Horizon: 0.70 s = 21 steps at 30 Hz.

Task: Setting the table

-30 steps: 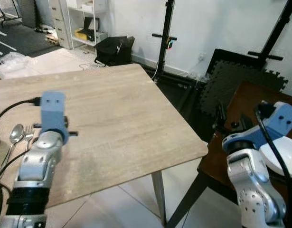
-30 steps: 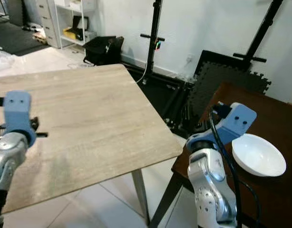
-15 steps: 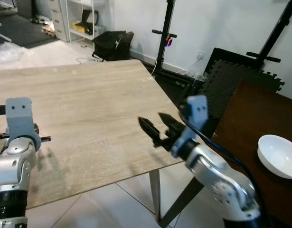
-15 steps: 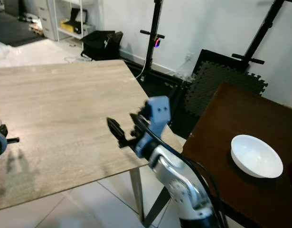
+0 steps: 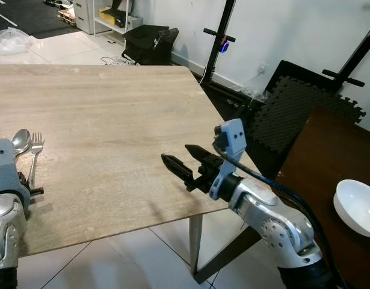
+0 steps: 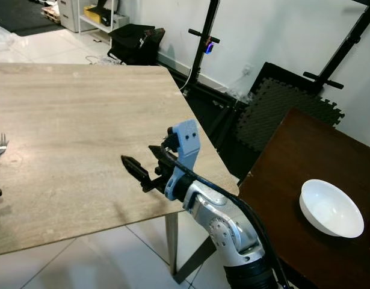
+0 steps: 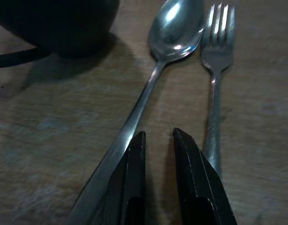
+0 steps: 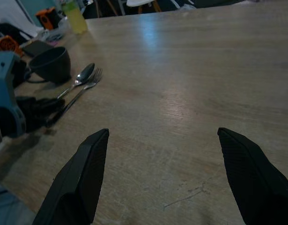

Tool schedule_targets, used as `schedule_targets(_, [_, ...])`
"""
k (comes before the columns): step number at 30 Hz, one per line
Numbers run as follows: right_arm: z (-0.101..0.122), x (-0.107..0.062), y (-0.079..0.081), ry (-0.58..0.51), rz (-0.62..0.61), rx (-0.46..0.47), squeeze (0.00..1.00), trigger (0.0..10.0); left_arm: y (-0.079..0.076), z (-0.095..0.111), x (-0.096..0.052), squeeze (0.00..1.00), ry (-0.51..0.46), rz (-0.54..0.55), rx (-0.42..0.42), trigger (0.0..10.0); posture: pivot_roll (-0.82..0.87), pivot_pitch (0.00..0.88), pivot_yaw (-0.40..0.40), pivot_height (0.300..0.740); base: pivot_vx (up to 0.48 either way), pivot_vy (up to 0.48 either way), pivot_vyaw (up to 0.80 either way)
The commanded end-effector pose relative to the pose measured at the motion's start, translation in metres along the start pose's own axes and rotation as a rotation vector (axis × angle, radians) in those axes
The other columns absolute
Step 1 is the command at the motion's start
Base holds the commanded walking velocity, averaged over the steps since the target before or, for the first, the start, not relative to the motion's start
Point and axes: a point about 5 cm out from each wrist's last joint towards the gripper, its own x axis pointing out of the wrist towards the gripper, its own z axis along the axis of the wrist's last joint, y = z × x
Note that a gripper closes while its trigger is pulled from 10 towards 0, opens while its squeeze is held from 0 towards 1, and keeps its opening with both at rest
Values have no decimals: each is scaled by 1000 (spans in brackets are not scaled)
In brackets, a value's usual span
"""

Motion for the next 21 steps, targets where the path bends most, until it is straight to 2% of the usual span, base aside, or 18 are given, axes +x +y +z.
schedule_targets(1, [1, -2, -2, -8, -2, -40, 0, 10000, -1, 8, 2, 0, -23, -63, 13, 10000, 198, 185, -144, 740, 0, 0, 0])
schedule_targets(5, [9, -2, 1, -58, 1, -59, 0, 10000, -6, 14, 7, 0, -31, -140, 45, 10000, 196, 184, -140, 740, 0, 0, 0])
schedule_targets(7, [17, -4, 4, -107, 12, -51, 0, 10000, -6, 21, 12, 0, -43, -155, 105, 10000, 190, 184, -134, 740, 0, 0, 0])
schedule_targets(16, [21, -9, 10, -147, 57, -49, 0, 10000, 0, 16, 20, 0, 16, -163, 96, 10000, 181, 182, -121, 740, 0, 0, 0])
schedule_targets(17, [21, -9, 9, -148, 54, -49, 0, 10000, -1, 15, 20, 1000, 18, -169, 93, 10000, 174, 180, -118, 740, 0, 0, 0])
schedule_targets(21, [21, -9, 8, -148, 47, -49, 0, 10000, -4, 15, 20, 1000, 14, -183, 97, 10000, 175, 180, -120, 740, 0, 0, 0])
